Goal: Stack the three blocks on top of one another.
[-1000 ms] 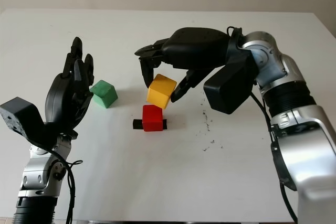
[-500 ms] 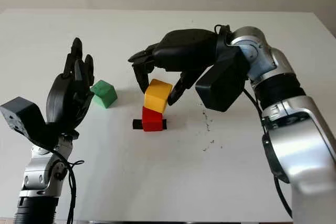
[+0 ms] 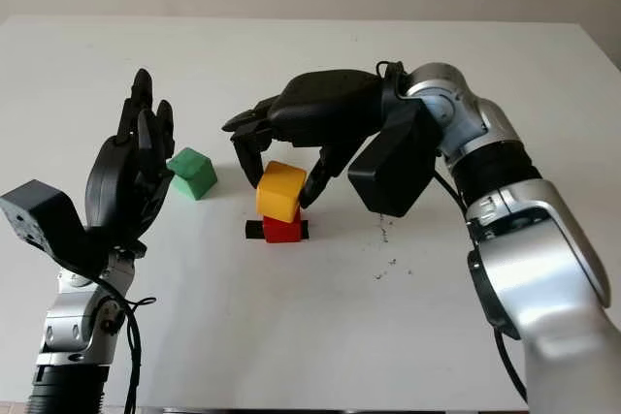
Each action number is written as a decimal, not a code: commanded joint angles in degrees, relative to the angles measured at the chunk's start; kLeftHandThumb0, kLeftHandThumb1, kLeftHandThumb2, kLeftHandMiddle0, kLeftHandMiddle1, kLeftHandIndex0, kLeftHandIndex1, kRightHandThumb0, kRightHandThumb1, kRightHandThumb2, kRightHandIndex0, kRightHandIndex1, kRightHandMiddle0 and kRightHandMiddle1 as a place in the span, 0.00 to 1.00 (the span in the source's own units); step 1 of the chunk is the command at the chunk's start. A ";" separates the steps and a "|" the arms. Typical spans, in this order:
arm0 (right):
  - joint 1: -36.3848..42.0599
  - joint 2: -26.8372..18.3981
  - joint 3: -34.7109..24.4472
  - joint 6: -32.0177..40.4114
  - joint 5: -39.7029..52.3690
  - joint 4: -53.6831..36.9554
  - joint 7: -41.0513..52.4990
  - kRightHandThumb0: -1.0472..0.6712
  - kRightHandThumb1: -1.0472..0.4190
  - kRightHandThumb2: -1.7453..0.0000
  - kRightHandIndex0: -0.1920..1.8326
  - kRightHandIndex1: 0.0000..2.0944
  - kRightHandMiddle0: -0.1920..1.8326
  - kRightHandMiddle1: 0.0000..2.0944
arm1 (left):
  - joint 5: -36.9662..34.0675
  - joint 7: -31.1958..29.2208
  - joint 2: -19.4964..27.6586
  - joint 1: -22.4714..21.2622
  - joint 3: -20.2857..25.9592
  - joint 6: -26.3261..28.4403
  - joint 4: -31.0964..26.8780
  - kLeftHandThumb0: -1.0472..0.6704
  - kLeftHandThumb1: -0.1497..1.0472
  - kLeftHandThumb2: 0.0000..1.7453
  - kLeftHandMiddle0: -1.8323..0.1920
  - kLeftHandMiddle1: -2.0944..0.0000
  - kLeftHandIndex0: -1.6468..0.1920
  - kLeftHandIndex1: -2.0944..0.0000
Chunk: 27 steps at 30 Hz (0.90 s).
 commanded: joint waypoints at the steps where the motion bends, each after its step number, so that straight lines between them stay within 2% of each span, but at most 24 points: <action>1: -1.44 0.37 0.21 -0.55 -0.25 0.10 -0.62 0.36 0.04 0.97 0.19 0.03 0.30 0.72 | 0.39 -0.01 -0.10 0.69 -0.42 0.08 -1.38 0.18 1.00 0.41 1.00 1.00 1.00 1.00; 15: -2.33 0.63 1.27 -0.95 -3.04 2.29 -3.23 0.36 0.04 0.97 0.19 0.02 0.29 0.73 | 0.38 0.24 -0.06 0.90 -0.43 0.01 -1.39 0.18 1.00 0.41 1.00 1.00 1.00 1.00; 20: -2.79 0.55 1.60 -1.24 -4.16 2.93 -4.61 0.42 0.02 0.96 0.19 0.03 0.28 0.73 | 0.58 0.23 -0.02 0.83 -0.50 0.06 -1.38 0.17 1.00 0.41 1.00 1.00 1.00 1.00; 27: -3.27 0.68 1.74 -1.38 -4.93 4.28 -5.90 0.40 0.01 0.96 0.19 0.03 0.28 0.73 | 0.51 0.46 -0.27 0.76 -0.51 0.23 -1.44 0.17 1.00 0.41 1.00 1.00 1.00 1.00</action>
